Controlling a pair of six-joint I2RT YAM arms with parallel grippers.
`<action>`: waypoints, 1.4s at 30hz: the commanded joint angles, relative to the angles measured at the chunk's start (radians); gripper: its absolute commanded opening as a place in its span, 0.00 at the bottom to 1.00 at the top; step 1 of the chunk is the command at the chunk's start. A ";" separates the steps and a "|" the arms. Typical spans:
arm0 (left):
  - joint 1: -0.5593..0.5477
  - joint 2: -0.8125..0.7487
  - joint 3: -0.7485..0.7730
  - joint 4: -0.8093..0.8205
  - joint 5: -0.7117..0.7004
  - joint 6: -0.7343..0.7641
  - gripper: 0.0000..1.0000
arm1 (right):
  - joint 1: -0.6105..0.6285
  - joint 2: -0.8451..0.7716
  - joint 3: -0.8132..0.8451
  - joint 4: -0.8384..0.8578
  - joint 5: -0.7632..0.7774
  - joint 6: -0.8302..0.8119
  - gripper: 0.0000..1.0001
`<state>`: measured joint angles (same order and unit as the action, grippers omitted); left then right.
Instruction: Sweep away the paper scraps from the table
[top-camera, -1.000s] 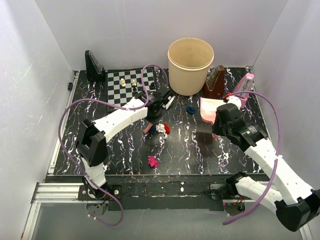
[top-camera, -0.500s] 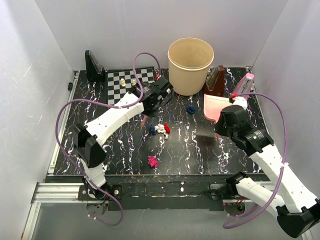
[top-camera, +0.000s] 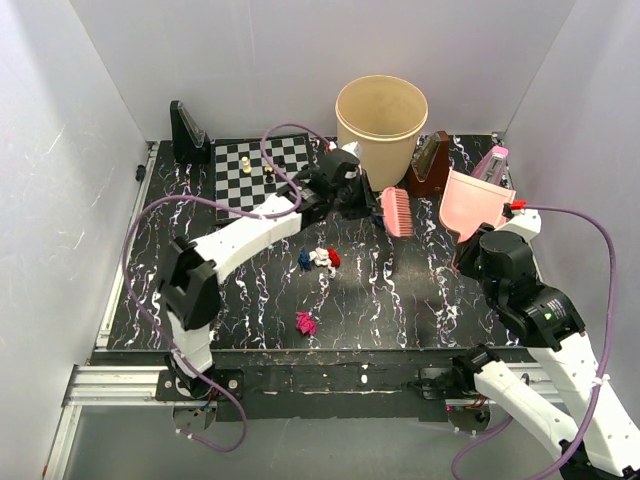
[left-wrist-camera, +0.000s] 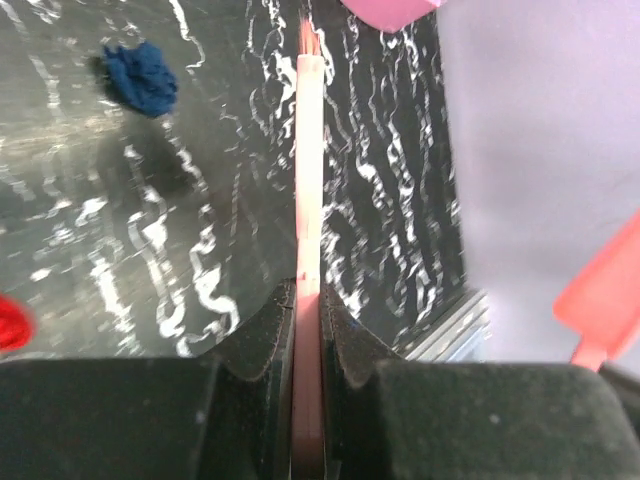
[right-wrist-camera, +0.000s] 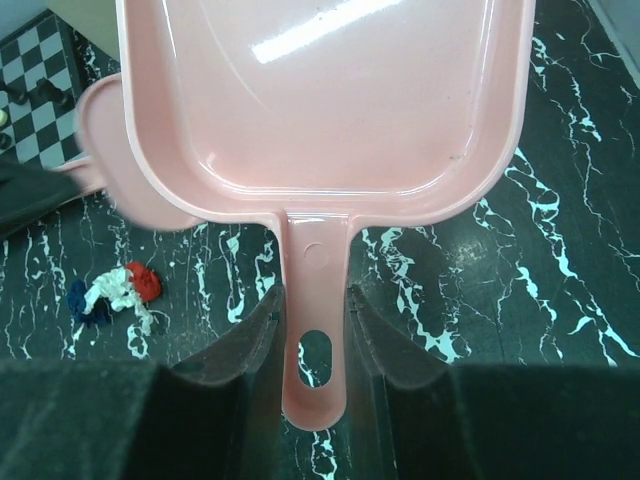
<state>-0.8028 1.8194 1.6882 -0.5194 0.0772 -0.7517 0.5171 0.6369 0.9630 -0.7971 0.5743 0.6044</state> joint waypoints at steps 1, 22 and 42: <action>-0.001 0.127 -0.036 0.360 0.059 -0.320 0.00 | -0.005 -0.009 0.000 -0.014 0.053 0.015 0.01; 0.024 0.032 -0.186 -0.237 -0.422 -0.534 0.00 | -0.005 0.035 -0.010 -0.004 -0.070 -0.040 0.01; 0.024 -0.488 -0.309 -0.240 -0.247 0.196 0.00 | 0.003 0.271 -0.010 0.023 -0.482 -0.206 0.01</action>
<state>-0.7818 1.3716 1.2694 -0.7559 -0.1905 -0.7799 0.5163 0.8585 0.9321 -0.7841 0.2317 0.4667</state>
